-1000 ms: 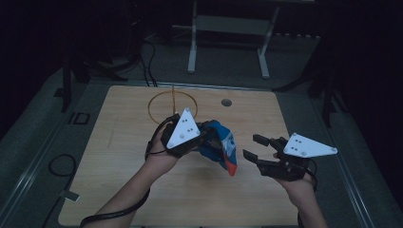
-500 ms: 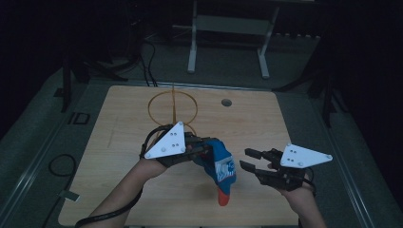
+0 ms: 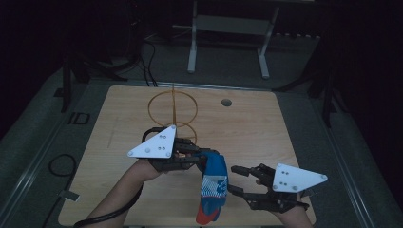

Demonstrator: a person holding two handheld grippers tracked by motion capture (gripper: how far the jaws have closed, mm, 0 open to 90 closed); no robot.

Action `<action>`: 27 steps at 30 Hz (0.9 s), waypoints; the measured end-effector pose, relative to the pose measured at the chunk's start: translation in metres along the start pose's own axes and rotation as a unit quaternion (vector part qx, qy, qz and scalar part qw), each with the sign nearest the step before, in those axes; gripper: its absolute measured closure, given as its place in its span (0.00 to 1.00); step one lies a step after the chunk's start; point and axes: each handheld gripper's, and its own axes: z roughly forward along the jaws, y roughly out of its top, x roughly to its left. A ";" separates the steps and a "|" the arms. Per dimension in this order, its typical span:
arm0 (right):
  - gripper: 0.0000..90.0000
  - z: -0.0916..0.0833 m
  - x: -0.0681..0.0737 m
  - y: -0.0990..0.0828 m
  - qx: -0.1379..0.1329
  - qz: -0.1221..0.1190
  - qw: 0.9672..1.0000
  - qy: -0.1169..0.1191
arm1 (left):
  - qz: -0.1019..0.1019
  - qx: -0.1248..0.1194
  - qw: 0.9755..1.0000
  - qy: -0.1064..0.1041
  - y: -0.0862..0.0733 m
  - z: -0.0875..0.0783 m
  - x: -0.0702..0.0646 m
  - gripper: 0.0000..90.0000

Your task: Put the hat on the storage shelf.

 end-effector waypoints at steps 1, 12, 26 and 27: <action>0.57 0.004 0.001 0.000 0.005 -0.001 1.000 -0.002 | 0.001 0.001 1.000 0.000 -0.001 0.002 -0.001 0.99; 0.99 0.009 -0.007 -0.004 0.009 0.017 0.999 -0.051 | -0.004 0.019 1.000 0.010 -0.005 0.001 0.000 0.99; 1.00 -0.008 -0.014 0.003 -0.009 0.018 0.998 -0.060 | -0.011 0.049 0.998 0.028 -0.014 -0.006 0.001 0.99; 1.00 -0.007 -0.014 0.004 -0.003 0.015 0.998 -0.063 | -0.011 0.049 0.998 0.032 -0.014 -0.006 0.001 0.98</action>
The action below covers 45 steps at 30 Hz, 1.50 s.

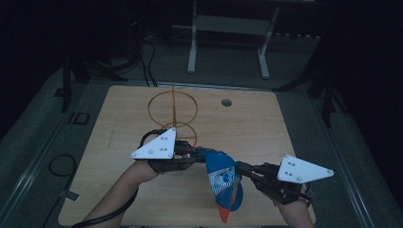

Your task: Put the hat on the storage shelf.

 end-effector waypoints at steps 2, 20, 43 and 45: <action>1.00 0.002 -0.001 0.002 0.001 -0.003 1.000 -0.002 | -0.007 0.007 1.000 0.005 0.000 0.000 0.000 0.93; 1.00 -0.011 -0.016 0.010 -0.022 0.017 0.999 -0.016 | -0.058 0.022 0.991 0.122 -0.019 -0.045 -0.012 0.48; 1.00 -0.007 -0.049 0.038 -0.045 0.014 0.996 -0.070 | -0.147 0.075 0.940 0.298 -0.126 -0.111 -0.062 0.37; 1.00 -0.004 -0.053 0.041 -0.047 0.014 0.996 -0.075 | -0.149 0.078 0.937 0.307 -0.134 -0.112 -0.066 0.37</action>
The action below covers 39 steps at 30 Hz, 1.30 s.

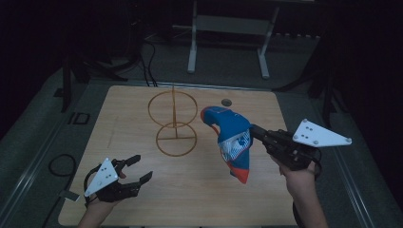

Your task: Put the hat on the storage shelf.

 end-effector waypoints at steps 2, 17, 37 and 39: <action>1.00 0.001 -0.001 0.001 -0.001 0.001 1.000 0.000 | -0.008 0.000 1.000 0.007 -0.008 -0.001 -0.001 0.37; 1.00 0.055 -0.021 0.026 0.010 -0.001 1.000 -0.018 | -0.037 0.028 0.998 0.039 -0.046 0.004 -0.011 0.08; 1.00 0.156 -0.031 0.072 0.036 -0.009 0.999 -0.036 | -0.041 0.000 0.993 0.107 -0.057 -0.009 -0.004 0.02; 1.00 0.163 -0.030 0.073 0.038 -0.006 0.999 -0.032 | -0.043 -0.002 0.993 0.108 -0.058 -0.010 -0.003 0.02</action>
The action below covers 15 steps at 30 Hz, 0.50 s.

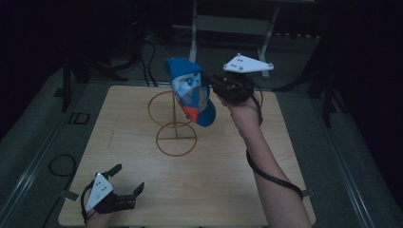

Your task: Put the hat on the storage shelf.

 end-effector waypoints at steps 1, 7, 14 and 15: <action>1.00 0.013 0.004 0.004 0.005 0.004 1.000 0.010 | 0.000 0.000 1.000 0.000 0.000 0.000 0.000 0.02; 1.00 0.050 0.025 0.014 0.027 -0.005 0.999 0.033 | 0.003 0.001 1.000 0.001 -0.001 -0.001 0.000 0.02; 1.00 0.084 0.043 0.011 0.059 -0.013 0.997 0.057 | 0.000 0.001 1.000 0.001 -0.002 -0.001 0.002 0.02; 1.00 0.088 0.044 0.009 0.064 -0.015 0.996 0.060 | -0.001 0.001 1.000 0.000 -0.002 -0.001 0.002 0.02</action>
